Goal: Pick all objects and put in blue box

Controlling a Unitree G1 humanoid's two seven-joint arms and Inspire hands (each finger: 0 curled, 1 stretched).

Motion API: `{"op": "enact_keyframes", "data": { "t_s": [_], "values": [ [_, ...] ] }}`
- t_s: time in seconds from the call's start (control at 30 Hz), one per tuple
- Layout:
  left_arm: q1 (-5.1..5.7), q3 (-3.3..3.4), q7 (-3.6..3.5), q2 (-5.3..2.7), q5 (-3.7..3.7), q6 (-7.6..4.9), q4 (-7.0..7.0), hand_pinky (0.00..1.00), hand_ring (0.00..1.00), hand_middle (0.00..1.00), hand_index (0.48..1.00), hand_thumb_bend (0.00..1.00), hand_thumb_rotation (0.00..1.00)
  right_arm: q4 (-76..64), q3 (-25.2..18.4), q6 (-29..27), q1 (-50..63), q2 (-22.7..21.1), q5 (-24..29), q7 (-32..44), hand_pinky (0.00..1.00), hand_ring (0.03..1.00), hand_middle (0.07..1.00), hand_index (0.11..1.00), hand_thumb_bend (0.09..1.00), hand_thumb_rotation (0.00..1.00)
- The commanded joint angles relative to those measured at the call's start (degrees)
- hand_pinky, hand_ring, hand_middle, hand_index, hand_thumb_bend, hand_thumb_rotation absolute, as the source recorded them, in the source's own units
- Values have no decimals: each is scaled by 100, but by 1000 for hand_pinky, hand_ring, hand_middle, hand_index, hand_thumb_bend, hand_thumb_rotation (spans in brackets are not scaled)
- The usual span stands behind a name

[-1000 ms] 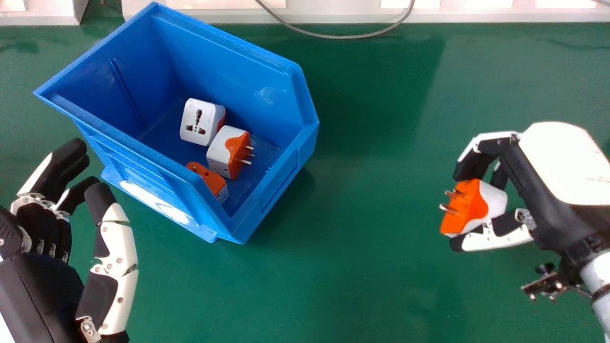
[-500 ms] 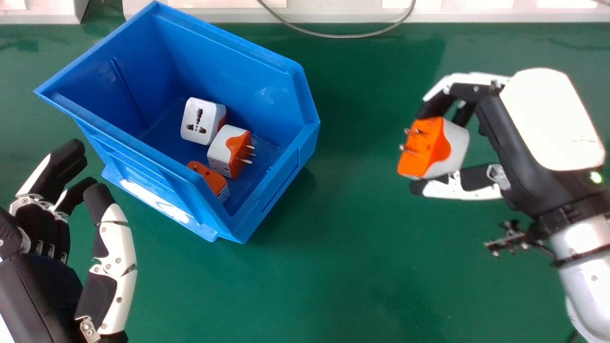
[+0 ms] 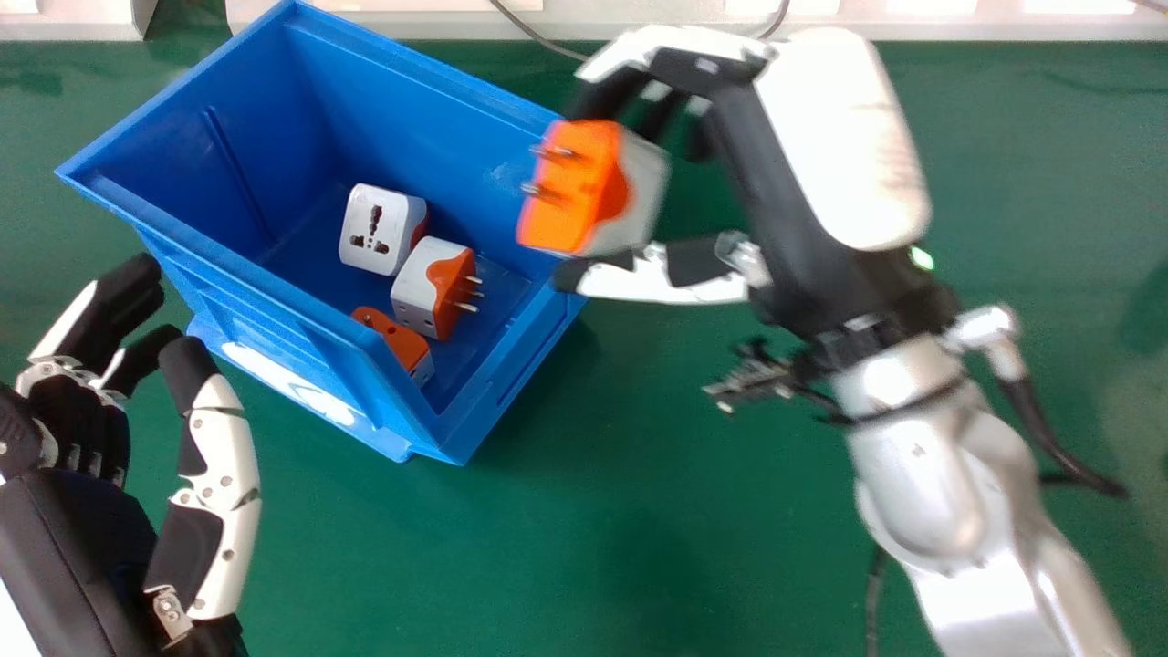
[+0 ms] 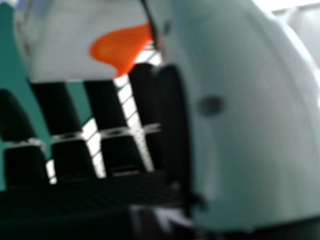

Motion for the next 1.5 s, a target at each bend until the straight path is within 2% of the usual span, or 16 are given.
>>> {"op": "enact_keyframes", "data": {
  "t_s": [0.0,0.1,0.17,0.37,0.5,0.6,0.67,0.73,0.9,1.03,1.1,1.17,1.2,1.27,1.37,1.47],
  "values": [
    [-64,27,35,-418,184,-6,-61,672,730,723,740,254,0,254,151,82,-529,233,-111,-86,324,430,522,522,496,0],
    [-113,62,42,-403,185,8,-49,671,726,726,740,256,0,1082,361,-18,-1126,404,-329,-506,352,444,524,511,499,0],
    [-155,85,32,-391,153,12,-40,671,724,726,739,253,0,1700,458,-112,-1541,501,-446,-878,327,436,524,516,497,0],
    [-308,176,-22,-347,77,-9,25,671,721,727,742,248,0,3516,630,-360,-2831,767,-453,-1622,365,457,529,490,498,0],
    [-379,194,-50,-356,30,0,61,671,724,725,743,247,0,4970,860,-445,-3849,925,-613,-2204,430,434,501,483,502,0],
    [-404,191,-68,-359,-24,-55,83,678,733,727,748,241,0,5976,981,-386,-4460,1120,-649,-2589,389,449,515,486,499,0],
    [-421,231,-53,-365,7,-66,96,675,732,727,746,240,0,6561,1044,-493,-4807,1219,-632,-2908,375,463,523,481,497,0],
    [-432,272,-24,-374,80,-80,116,670,730,726,746,240,0,6935,1072,-676,-5071,1248,-550,-3023,377,468,515,483,498,0],
    [-440,256,-63,-364,15,-132,160,674,730,726,750,245,0,7359,1117,-1095,-5442,1278,-479,-3240,373,478,502,505,498,0],
    [-430,250,-49,-391,77,-128,172,683,735,726,753,243,0,7376,1241,-1245,-5541,1247,-545,-3094,380,506,517,511,509,0],
    [-419,244,-42,-400,83,-150,182,683,733,725,752,244,0,7330,1370,-1098,-5573,1236,-654,-2976,476,640,711,663,800,99],
    [-394,237,-35,-404,97,-162,182,684,735,726,753,247,0,7252,1463,-963,-5568,1232,-686,-2817,585,801,873,783,942,205],
    [-383,239,-29,-404,108,-170,184,685,736,727,754,247,0,7201,1485,-928,-5548,1230,-665,-2737,642,867,935,833,971,234],
    [-367,237,-24,-398,100,-191,190,685,737,728,755,247,0,7101,1513,-883,-5501,1221,-619,-2608,748,953,979,907,992,268],
    [-335,228,-12,-410,102,-175,172,682,733,725,751,250,0,6973,1555,-806,-5447,1200,-627,-2560,860,994,998,985,1000,311],
    [-308,214,-9,-413,115,-170,155,683,731,724,752,248,0,6865,1595,-730,-5415,1168,-656,-2571,903,1000,1000,999,1000,356]
  ]
}}
